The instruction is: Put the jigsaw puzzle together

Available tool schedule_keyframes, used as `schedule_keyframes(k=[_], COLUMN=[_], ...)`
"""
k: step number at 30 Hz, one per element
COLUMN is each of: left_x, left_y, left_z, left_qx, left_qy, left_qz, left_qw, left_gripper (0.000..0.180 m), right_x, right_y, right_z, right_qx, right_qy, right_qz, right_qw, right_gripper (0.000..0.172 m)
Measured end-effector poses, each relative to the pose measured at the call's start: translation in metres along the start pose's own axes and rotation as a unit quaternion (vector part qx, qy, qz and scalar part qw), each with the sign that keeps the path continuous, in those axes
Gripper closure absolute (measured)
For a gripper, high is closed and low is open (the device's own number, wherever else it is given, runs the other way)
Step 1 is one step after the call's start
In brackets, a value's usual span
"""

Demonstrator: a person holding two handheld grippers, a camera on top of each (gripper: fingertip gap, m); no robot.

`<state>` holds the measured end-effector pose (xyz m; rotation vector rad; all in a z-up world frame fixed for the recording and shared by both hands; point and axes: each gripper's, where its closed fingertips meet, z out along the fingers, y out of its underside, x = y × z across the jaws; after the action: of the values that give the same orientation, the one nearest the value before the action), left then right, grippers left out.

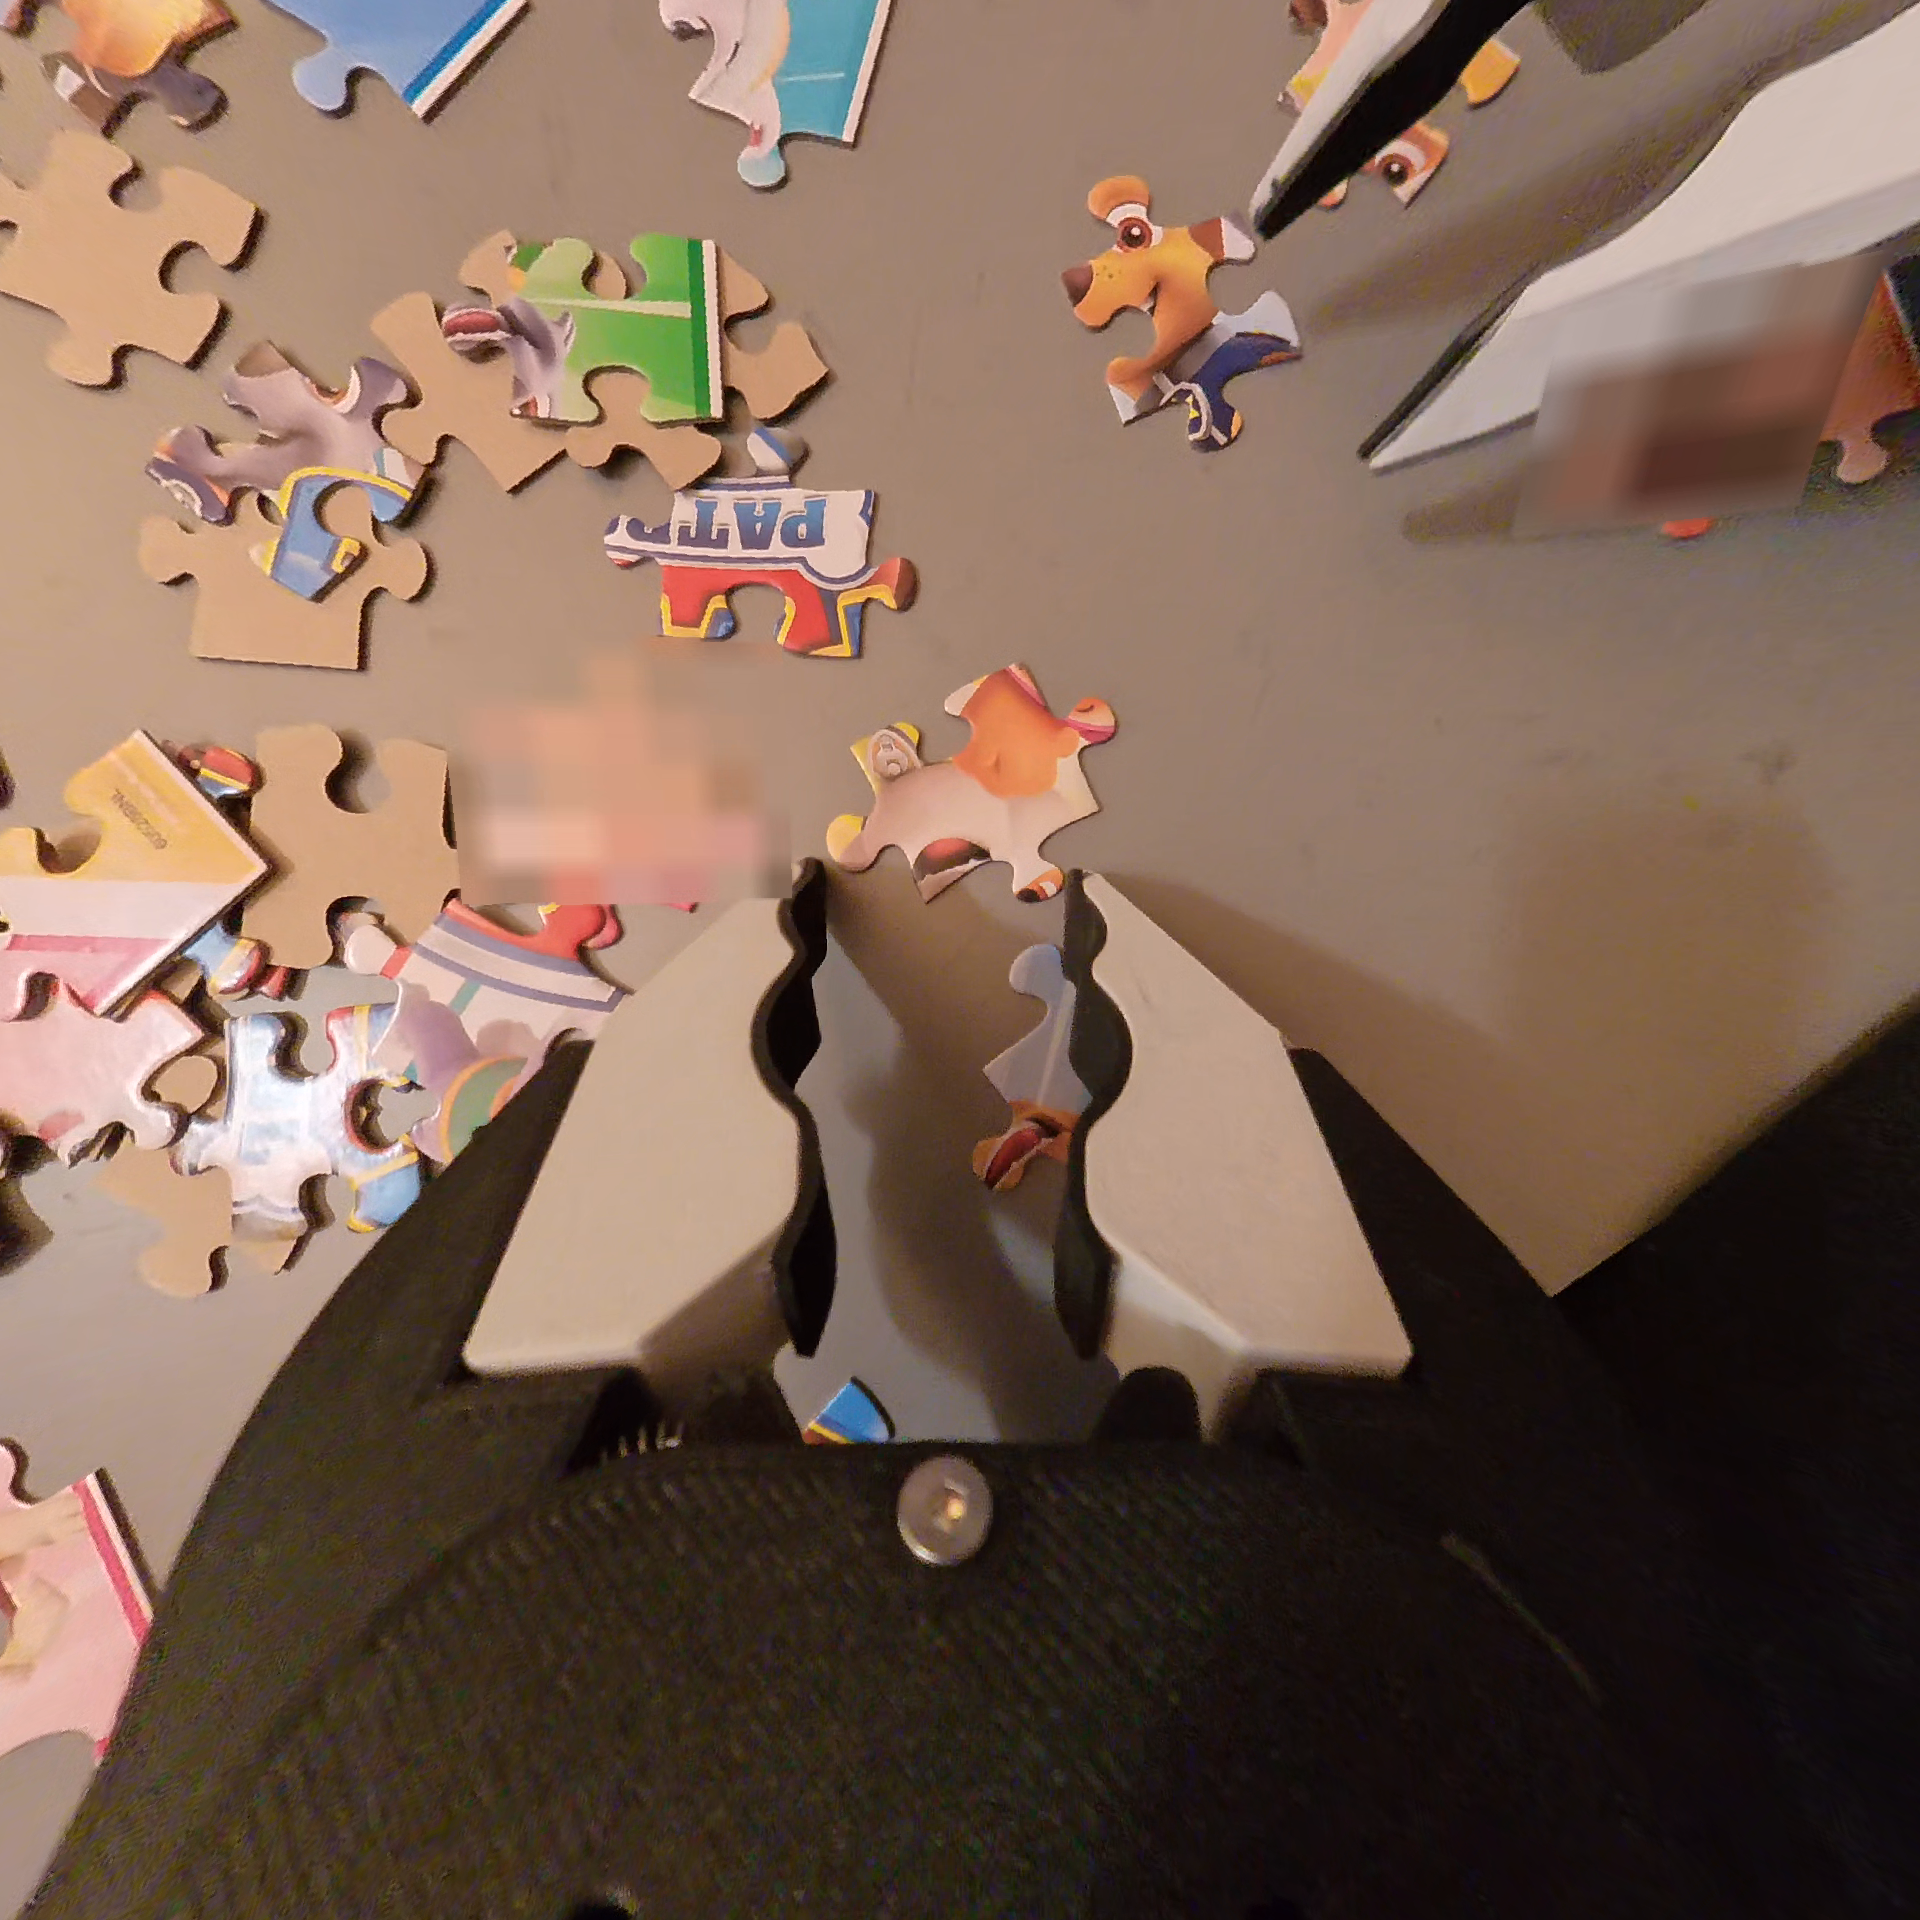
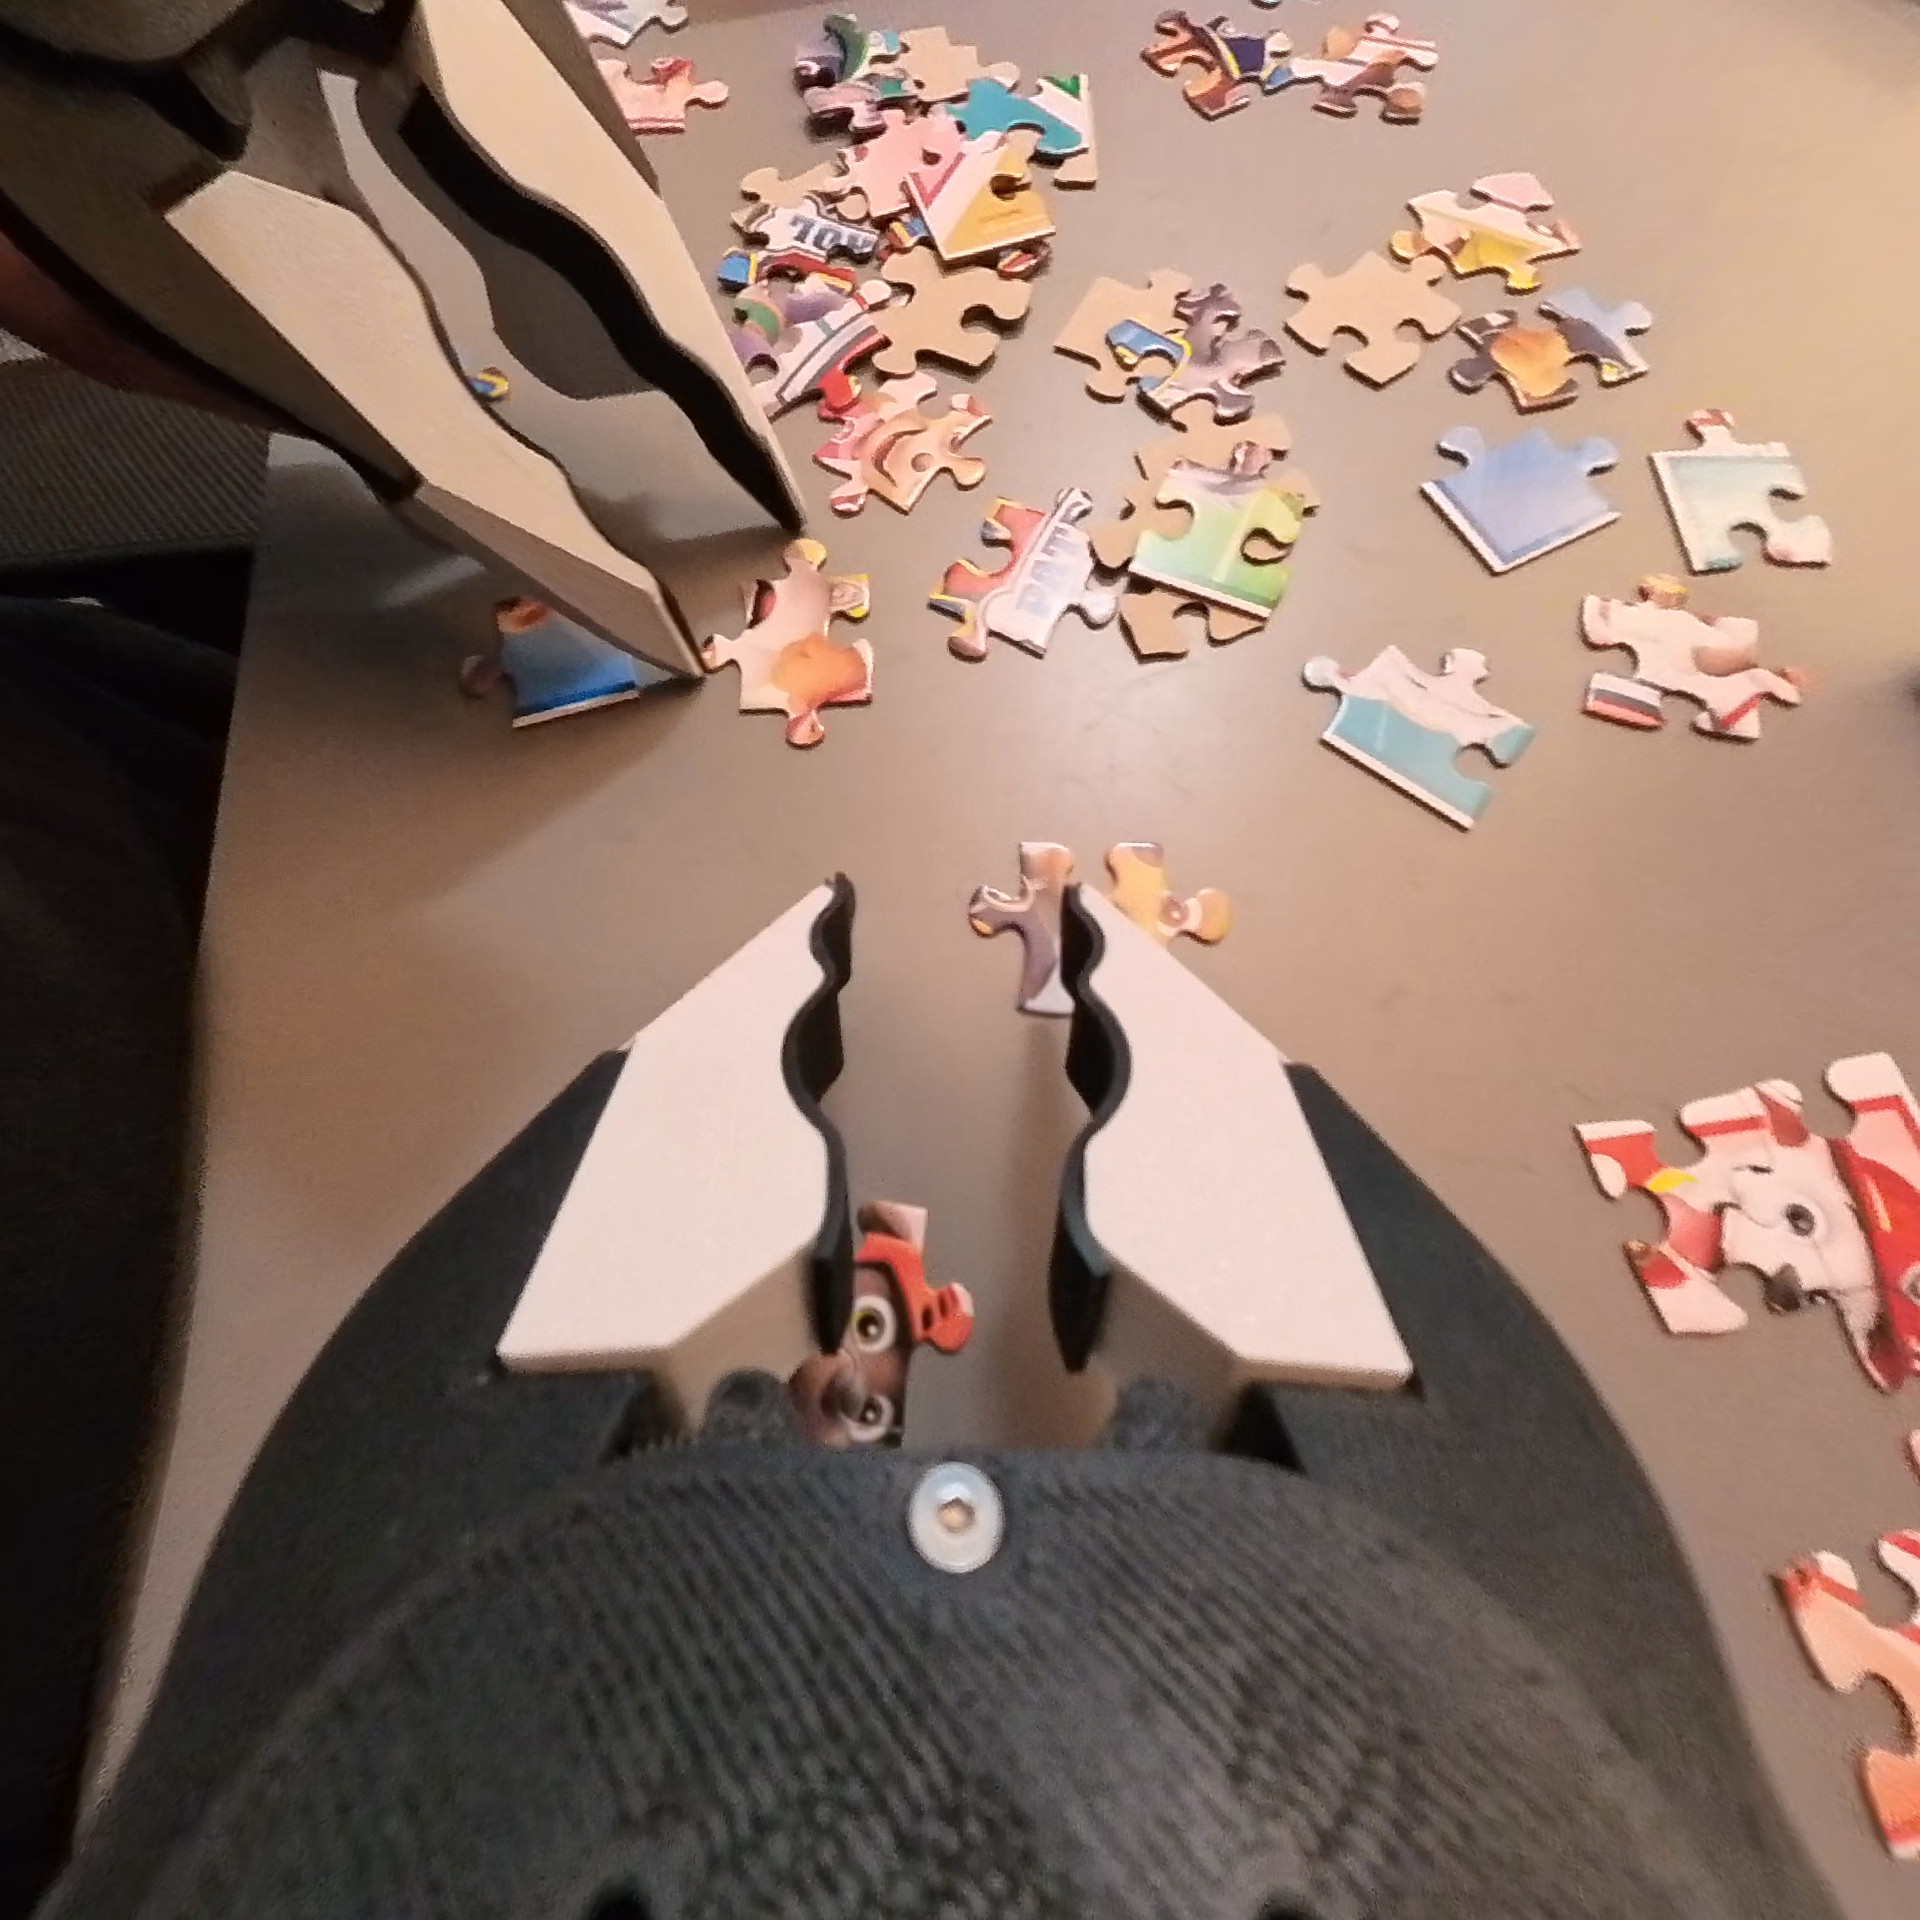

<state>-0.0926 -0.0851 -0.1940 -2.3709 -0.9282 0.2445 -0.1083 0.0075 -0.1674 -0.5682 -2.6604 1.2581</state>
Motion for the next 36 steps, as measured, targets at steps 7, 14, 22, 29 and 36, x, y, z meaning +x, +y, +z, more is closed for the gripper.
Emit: schedule_keyframes(k=[7, 14, 22, 29, 36], left_x=[0.003, 0.005, 0.013, 0.021, 0.022], left_y=[-0.003, -0.004, -0.009, -0.011, -0.012], left_z=[0.002, 0.003, 0.006, 0.008, 0.008], left_qx=[0.002, 0.008, 0.013, 0.018, 0.024], left_qy=[0.002, 0.012, 0.03, 0.049, 0.064], left_qz=[0.012, 0.006, 0.014, 0.043, 0.036], left_qw=[1.0, 1.0, 0.999, 0.998, 0.997], left_gripper=[0.141, 0.149, 0.155, 0.155, 0.155], right_x=[-0.013, -0.029, -0.037, -0.045, -0.053], right_y=[-0.004, -0.004, -0.007, -0.001, 0.0], right_z=[0.008, 0.021, 0.034, 0.034, 0.033], right_qx=[-0.003, -0.015, -0.026, -0.046, -0.046], right_qy=[-0.015, -0.037, -0.068, -0.082, -0.098], right_qz=[-0.007, -0.018, 0.008, 0.004, 0.007], right_qw=[1.0, 0.999, 0.997, 0.996, 0.994], right_gripper=[0.133, 0.133, 0.131, 0.135, 0.137])
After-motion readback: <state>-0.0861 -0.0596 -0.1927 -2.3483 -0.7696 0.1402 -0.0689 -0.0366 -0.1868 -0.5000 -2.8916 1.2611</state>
